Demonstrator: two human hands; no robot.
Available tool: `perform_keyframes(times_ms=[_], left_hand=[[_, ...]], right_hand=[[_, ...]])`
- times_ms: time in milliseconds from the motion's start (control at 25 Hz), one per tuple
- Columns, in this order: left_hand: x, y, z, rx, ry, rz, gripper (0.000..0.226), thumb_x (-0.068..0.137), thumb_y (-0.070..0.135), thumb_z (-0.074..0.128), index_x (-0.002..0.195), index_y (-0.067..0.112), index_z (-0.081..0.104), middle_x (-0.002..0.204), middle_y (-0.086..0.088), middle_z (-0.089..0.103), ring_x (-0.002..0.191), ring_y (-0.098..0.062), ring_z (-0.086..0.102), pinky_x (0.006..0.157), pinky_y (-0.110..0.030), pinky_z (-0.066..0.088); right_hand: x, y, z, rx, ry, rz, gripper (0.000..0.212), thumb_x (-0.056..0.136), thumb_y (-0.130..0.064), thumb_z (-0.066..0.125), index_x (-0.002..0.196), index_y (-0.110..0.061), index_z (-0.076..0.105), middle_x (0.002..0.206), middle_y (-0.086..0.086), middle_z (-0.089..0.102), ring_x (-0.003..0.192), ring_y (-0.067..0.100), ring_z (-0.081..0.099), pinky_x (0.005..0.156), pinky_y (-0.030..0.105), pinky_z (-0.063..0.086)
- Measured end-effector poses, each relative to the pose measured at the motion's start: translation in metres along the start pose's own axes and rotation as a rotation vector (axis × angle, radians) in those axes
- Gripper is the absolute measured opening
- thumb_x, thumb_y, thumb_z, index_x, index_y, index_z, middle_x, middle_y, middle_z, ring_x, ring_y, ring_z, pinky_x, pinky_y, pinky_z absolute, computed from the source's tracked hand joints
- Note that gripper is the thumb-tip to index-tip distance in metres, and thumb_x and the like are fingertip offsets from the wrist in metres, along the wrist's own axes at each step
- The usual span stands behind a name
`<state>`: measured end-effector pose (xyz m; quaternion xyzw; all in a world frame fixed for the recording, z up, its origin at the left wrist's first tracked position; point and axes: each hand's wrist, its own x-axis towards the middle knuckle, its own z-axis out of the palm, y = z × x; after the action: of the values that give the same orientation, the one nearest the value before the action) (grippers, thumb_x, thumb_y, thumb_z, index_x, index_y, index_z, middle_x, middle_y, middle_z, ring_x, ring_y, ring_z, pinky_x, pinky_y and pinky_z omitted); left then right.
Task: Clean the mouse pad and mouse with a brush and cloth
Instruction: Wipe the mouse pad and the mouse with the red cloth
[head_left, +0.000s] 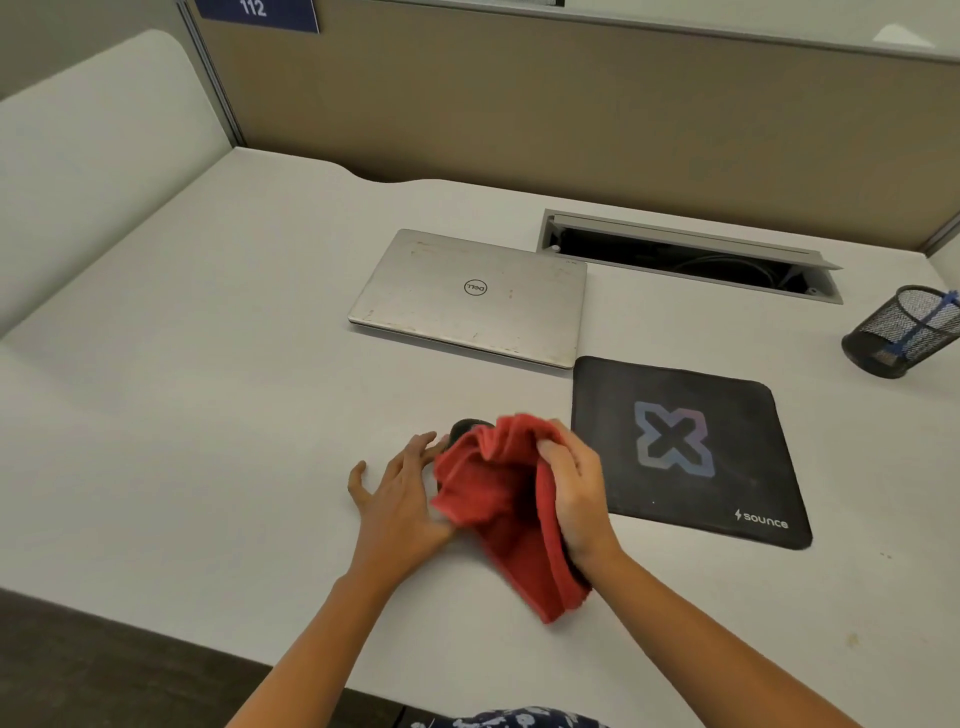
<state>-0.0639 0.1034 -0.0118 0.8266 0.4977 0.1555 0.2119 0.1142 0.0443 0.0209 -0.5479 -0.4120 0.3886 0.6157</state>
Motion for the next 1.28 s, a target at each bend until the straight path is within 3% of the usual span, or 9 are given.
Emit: perform_keyframes(times_ms=[120, 200, 360, 520, 720, 880, 1120, 1200, 1280], left_hand=[[0.002, 0.000, 0.001, -0.044, -0.012, -0.032, 0.095, 0.061, 0.079, 0.042, 0.141, 0.030, 0.028, 0.133, 0.028, 0.039, 0.128, 0.002, 0.041, 0.113, -0.048, -0.001], [0.002, 0.000, 0.002, -0.036, -0.005, -0.032, 0.091, 0.065, 0.076, 0.043, 0.142, 0.030, 0.028, 0.141, 0.022, 0.039, 0.129, -0.002, 0.043, 0.113, -0.049, -0.001], [0.004, 0.001, 0.003, -0.049, 0.028, -0.067, 0.085, 0.066, 0.070, 0.045, 0.139, 0.028, 0.031, 0.132, 0.023, 0.044, 0.124, -0.002, 0.048, 0.114, -0.049, -0.001], [0.006, -0.003, 0.001, -0.067, 0.016, -0.055, 0.092, 0.061, 0.067, 0.054, 0.140, 0.028, 0.026, 0.118, 0.027, 0.051, 0.119, 0.002, 0.051, 0.113, -0.045, -0.007], [0.004, -0.002, 0.000, 0.000, -0.022, -0.031, 0.074, 0.072, 0.058, 0.047, 0.139, 0.029, 0.035, 0.144, 0.014, 0.039, 0.122, -0.001, 0.050, 0.114, -0.053, -0.006], [0.004, 0.005, -0.001, 0.018, -0.041, -0.065, 0.077, 0.067, 0.069, 0.036, 0.136, 0.035, 0.041, 0.149, 0.015, 0.033, 0.126, -0.002, 0.047, 0.113, -0.057, -0.011], [0.003, 0.002, -0.003, -0.120, -0.033, -0.083, 0.106, 0.061, 0.080, 0.045, 0.150, 0.030, 0.014, 0.135, 0.030, 0.045, 0.132, 0.006, 0.037, 0.113, -0.049, -0.018], [0.003, 0.001, -0.006, -0.121, -0.021, -0.070, 0.107, 0.063, 0.084, 0.042, 0.150, 0.031, 0.011, 0.131, 0.032, 0.048, 0.135, 0.006, 0.033, 0.113, -0.048, -0.018], [0.004, 0.003, -0.005, -0.128, -0.006, -0.076, 0.105, 0.066, 0.084, 0.043, 0.150, 0.030, 0.011, 0.125, 0.040, 0.041, 0.135, 0.005, 0.035, 0.113, -0.049, -0.017]], right_hand=[[0.009, -0.003, 0.009, -0.327, -0.153, -0.050, 0.029, 0.094, -0.024, 0.046, 0.118, -0.022, 0.063, 0.117, -0.007, 0.066, 0.116, 0.008, 0.056, 0.103, 0.029, 0.040], [0.010, 0.004, 0.018, -0.654, -0.331, -0.162, 0.038, 0.095, -0.032, 0.048, 0.132, -0.027, 0.052, 0.140, -0.010, 0.050, 0.138, 0.004, 0.033, 0.118, 0.029, 0.019], [0.011, 0.018, 0.025, -0.912, -0.398, -0.323, 0.051, 0.091, -0.035, 0.052, 0.141, -0.032, 0.040, 0.151, -0.014, 0.033, 0.145, 0.005, 0.011, 0.121, 0.035, 0.006], [0.017, 0.020, 0.023, -0.864, -0.495, -0.417, 0.044, 0.085, -0.015, 0.056, 0.127, -0.026, 0.056, 0.141, -0.011, 0.048, 0.142, 0.007, 0.022, 0.120, 0.038, 0.013], [0.012, 0.023, 0.028, -0.781, -0.540, -0.487, 0.025, 0.080, -0.005, 0.054, 0.098, -0.016, 0.068, 0.113, -0.004, 0.065, 0.128, 0.009, 0.044, 0.118, 0.035, 0.019], [0.011, 0.012, 0.043, -0.576, -0.391, -0.293, 0.016, 0.076, -0.012, 0.050, 0.074, -0.014, 0.066, 0.081, -0.002, 0.066, 0.087, 0.010, 0.057, 0.093, 0.031, 0.044], [0.020, -0.004, 0.038, -0.099, -0.240, 0.045, 0.031, 0.078, -0.009, 0.040, 0.060, -0.017, 0.064, 0.057, -0.003, 0.059, 0.055, 0.012, 0.055, 0.055, 0.025, 0.048], [0.027, -0.007, 0.034, 0.071, -0.030, 0.082, 0.034, 0.081, -0.009, 0.039, 0.068, -0.021, 0.068, 0.062, -0.002, 0.064, 0.058, 0.011, 0.059, 0.057, 0.023, 0.051], [0.036, -0.008, 0.029, 0.010, 0.119, 0.040, 0.033, 0.086, -0.008, 0.041, 0.088, -0.026, 0.069, 0.084, -0.004, 0.071, 0.076, 0.012, 0.068, 0.075, 0.030, 0.056]])
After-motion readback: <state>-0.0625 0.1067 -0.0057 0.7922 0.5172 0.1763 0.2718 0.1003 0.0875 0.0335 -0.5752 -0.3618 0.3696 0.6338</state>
